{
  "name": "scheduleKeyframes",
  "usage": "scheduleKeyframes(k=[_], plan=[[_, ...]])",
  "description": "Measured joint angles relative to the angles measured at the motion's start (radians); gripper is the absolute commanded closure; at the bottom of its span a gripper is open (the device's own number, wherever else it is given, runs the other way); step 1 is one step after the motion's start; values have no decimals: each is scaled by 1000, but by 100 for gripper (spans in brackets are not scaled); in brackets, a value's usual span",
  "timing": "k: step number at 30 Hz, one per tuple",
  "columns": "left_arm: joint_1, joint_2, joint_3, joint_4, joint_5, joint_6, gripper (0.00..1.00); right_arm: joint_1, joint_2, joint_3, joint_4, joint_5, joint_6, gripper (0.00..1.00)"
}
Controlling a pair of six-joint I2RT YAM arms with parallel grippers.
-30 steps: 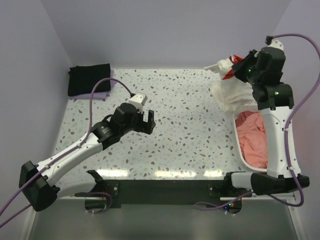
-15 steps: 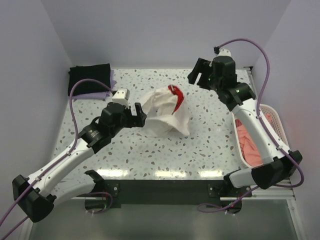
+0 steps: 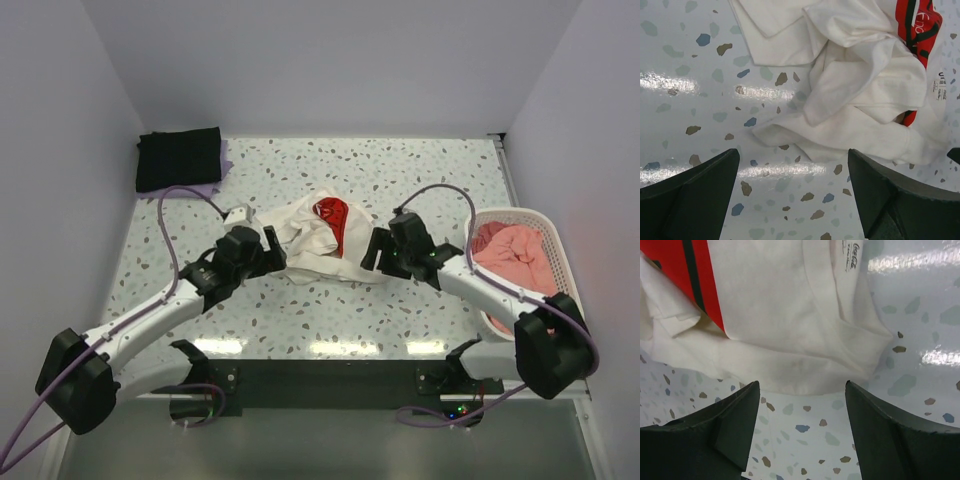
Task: Fold and stack the t-shirts
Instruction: Move the tshirt to the center of the board, then flatten the tshirt out
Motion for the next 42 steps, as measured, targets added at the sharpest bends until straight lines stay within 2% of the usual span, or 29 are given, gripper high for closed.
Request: scheduleKeyframes(k=[8, 12, 19, 22, 23, 26, 28, 32, 34, 42], plan=[[43, 108, -27, 113, 6, -32, 9, 18, -100, -220, 204, -28, 228, 24], [59, 171, -28, 165, 18, -33, 18, 59, -100, -264, 278, -31, 325, 25], [94, 283, -53, 286, 54, -32, 34, 156, -84, -246, 349, -26, 414, 25], [99, 320, -54, 320, 83, -31, 45, 191, -57, -228, 374, -20, 444, 25], [99, 327, -56, 331, 93, -31, 53, 203, -43, -220, 383, -18, 454, 25], [100, 330, -60, 348, 121, -31, 66, 234, 14, -187, 401, 2, 479, 26], [101, 330, -66, 372, 143, -31, 71, 253, 51, -163, 410, 7, 494, 27], [101, 323, -100, 404, 196, -30, 93, 291, 126, -116, 438, 18, 521, 27], [101, 308, -122, 406, 219, -32, 100, 309, 154, -100, 447, 25, 533, 27], [101, 153, -186, 405, 320, -26, 100, 356, 239, -44, 471, 30, 569, 28]])
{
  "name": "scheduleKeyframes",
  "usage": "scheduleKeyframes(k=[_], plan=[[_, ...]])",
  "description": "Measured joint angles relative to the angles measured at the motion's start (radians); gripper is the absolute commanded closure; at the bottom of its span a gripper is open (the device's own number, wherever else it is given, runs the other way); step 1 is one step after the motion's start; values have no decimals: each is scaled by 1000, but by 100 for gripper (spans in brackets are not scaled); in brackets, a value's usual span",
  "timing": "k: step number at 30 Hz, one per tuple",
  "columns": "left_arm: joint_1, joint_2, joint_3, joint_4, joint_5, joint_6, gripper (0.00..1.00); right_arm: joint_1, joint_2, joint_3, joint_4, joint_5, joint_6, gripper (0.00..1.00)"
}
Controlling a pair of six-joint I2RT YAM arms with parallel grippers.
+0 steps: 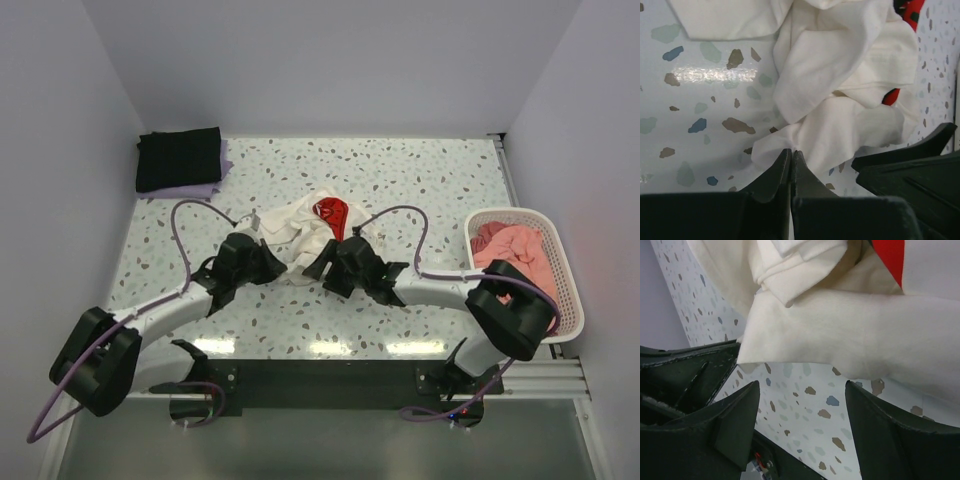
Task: Fold and stack the t-shirts
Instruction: Flatten the tshirt out
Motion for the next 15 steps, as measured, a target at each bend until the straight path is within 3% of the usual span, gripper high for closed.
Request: scheduleKeyframes(k=[5, 15], plan=[[-13, -57, -3, -1, 80, 25, 100, 13, 22, 11, 6, 9, 20, 28], [-105, -80, -50, -9, 113, 34, 100, 21, -37, 0, 5, 78, 48, 29]])
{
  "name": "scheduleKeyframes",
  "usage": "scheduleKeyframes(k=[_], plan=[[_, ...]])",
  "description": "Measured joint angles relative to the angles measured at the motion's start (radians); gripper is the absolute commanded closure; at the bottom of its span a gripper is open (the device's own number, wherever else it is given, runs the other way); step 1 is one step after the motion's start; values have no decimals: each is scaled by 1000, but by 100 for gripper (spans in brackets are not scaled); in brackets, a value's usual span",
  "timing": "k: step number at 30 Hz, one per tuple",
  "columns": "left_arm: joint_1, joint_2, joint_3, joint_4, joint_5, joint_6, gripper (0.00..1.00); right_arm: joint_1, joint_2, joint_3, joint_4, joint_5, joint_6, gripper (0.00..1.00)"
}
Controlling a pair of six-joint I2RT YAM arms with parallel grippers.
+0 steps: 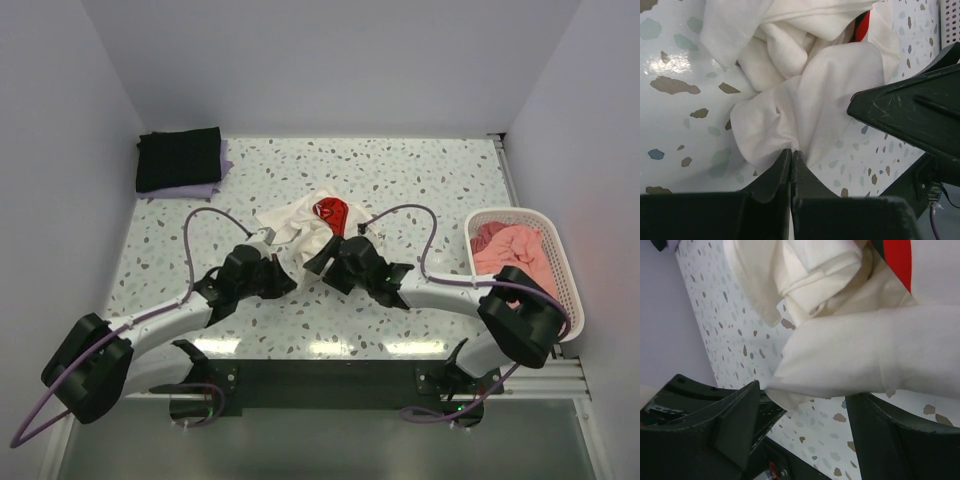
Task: Fold and stack the t-shirts
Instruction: Flatten the tshirt out
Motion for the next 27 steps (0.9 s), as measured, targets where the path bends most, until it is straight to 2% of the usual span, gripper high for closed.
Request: scheduleKeyframes(k=[6, 10, 13, 14, 16, 18, 19, 21, 22, 23, 27], plan=[[-48, 7, -3, 3, 5, 0, 100, 8, -28, -2, -2, 23, 8, 29], [-68, 10, -3, 6, 13, 0, 100, 13, -23, -2, -3, 23, 10, 33], [-71, 9, -3, 7, 17, 0, 100, 14, -13, -2, -5, 28, 6, 60], [-72, 8, -3, 7, 21, 0, 100, 14, -12, -2, -10, 33, 2, 83], [-72, 2, -3, 6, 28, 1, 100, 14, -13, -2, -26, 56, -4, 100], [-72, -7, -3, 5, 29, 2, 87, 14, -23, -1, -63, 86, -9, 100], [-72, -14, -2, 3, 28, 2, 77, 14, -36, 0, -98, 106, -19, 100], [-72, -27, 9, -14, 6, 6, 70, 14, -90, 3, -181, 147, -50, 100], [-72, -30, 22, -31, -13, 5, 59, 13, -127, 10, -229, 178, -73, 100], [-72, -29, 39, -47, -33, 10, 55, 11, -168, 21, -272, 206, -95, 100], [-71, 5, 127, -86, -133, 2, 51, -16, -326, 89, -412, 295, -210, 100]])
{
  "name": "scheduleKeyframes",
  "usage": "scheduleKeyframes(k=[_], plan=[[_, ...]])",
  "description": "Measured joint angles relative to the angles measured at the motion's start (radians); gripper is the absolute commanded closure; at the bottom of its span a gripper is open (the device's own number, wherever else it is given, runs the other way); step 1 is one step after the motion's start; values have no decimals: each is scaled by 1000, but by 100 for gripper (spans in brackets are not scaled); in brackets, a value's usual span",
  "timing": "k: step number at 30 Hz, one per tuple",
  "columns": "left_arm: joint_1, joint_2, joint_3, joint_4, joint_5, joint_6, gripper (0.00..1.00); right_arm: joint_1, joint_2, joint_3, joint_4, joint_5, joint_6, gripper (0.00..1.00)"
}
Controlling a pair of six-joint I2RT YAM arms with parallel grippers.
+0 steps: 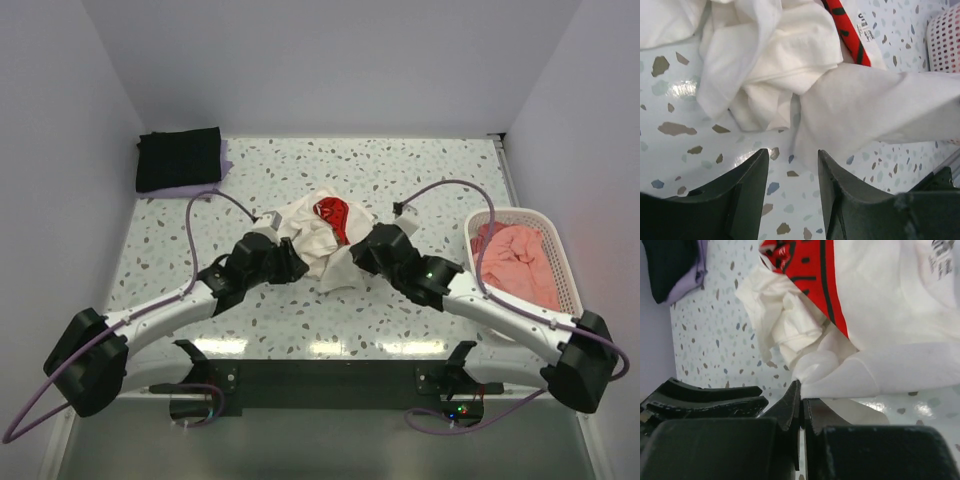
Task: Fold and stack the t-shirts
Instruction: Flatten the tshirt out
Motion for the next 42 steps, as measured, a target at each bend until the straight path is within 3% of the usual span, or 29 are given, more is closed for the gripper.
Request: scheduleKeyframes(k=[9, 16, 20, 23, 27, 30, 36, 42], plan=[[33, 237, 74, 46, -85, 25, 25, -42, -140, 91, -206, 94, -230, 100], [42, 348, 123, 55, -137, 49, 25, -71, -181, 165, -319, 126, -350, 100], [47, 379, 169, 84, -153, 57, 36, -93, -186, 193, -331, 129, -392, 100], [50, 390, 202, 99, -171, 74, 51, -111, -186, 195, -337, 128, -412, 100], [60, 406, 241, 99, -195, 92, 83, -142, -186, 195, -346, 120, -426, 100], [72, 411, 261, 94, -224, 101, 100, -166, -186, 195, -351, 116, -436, 100], [105, 392, 285, 59, -268, 101, 100, -245, -179, 226, -378, 81, -458, 100], [152, 255, 322, -28, -286, 101, 100, -315, -130, 402, -409, 63, -491, 100]])
